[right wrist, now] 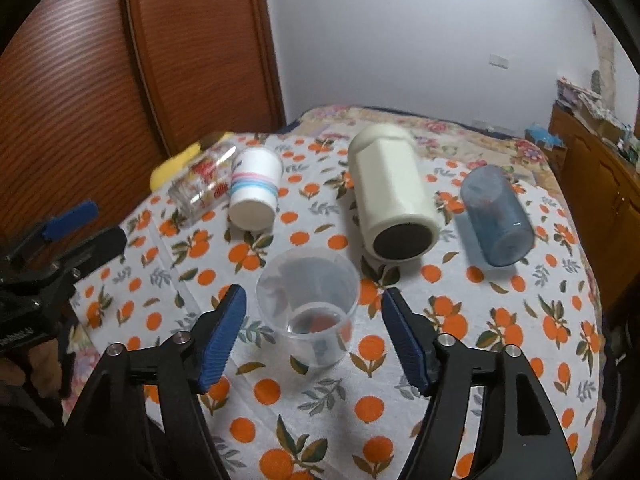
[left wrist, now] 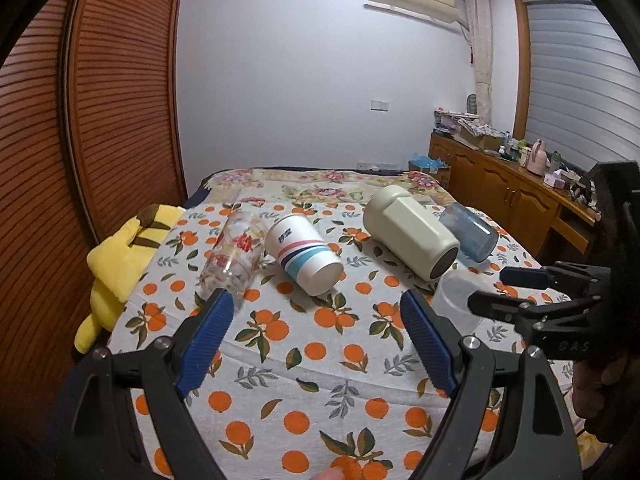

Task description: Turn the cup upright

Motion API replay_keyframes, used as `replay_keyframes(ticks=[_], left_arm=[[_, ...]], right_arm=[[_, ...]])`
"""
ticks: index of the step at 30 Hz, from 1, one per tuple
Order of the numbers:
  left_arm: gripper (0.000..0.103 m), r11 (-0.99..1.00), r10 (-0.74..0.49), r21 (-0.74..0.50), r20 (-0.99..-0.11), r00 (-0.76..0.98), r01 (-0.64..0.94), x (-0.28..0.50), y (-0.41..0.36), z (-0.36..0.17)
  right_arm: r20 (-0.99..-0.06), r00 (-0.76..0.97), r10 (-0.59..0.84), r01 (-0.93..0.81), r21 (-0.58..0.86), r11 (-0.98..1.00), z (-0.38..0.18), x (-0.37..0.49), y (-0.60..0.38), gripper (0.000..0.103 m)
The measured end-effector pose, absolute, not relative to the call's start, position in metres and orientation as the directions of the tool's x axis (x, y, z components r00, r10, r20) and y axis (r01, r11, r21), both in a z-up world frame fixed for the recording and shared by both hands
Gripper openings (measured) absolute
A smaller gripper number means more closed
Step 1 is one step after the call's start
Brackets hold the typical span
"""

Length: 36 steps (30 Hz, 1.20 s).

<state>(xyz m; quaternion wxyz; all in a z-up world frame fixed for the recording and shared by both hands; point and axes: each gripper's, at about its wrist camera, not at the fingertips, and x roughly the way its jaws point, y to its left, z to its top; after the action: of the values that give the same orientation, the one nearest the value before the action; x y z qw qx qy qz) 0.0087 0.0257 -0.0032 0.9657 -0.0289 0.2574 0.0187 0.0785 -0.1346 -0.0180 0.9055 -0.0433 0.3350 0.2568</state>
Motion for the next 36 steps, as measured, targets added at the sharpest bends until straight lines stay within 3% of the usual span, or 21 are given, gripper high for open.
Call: replay_keyframes(ticks=[14,20,36], left_arm=[[0.088,1.000,0.002,0.004,-0.457,0.889,-0.001,0.000,-0.008,0.033],[0.091,1.000,-0.002,-0.006,-0.455,0.891,-0.001,-0.007,-0.012,0.034],[0.092,1.000,0.007,-0.005,-0.452,0.892,-0.010,-0.017,-0.008,0.032]], right_arm=[[-0.431,0.816,0.384,-0.352,0.156,0.923,0.026,0.040,-0.189,0.101],[-0.387,0.858,0.338,-0.313,0.127,0.941,0.029,0.022,-0.197,0.102],[-0.389,0.865,0.317,-0.292,0.124,0.949,0.021,0.011,-0.199,0.103]])
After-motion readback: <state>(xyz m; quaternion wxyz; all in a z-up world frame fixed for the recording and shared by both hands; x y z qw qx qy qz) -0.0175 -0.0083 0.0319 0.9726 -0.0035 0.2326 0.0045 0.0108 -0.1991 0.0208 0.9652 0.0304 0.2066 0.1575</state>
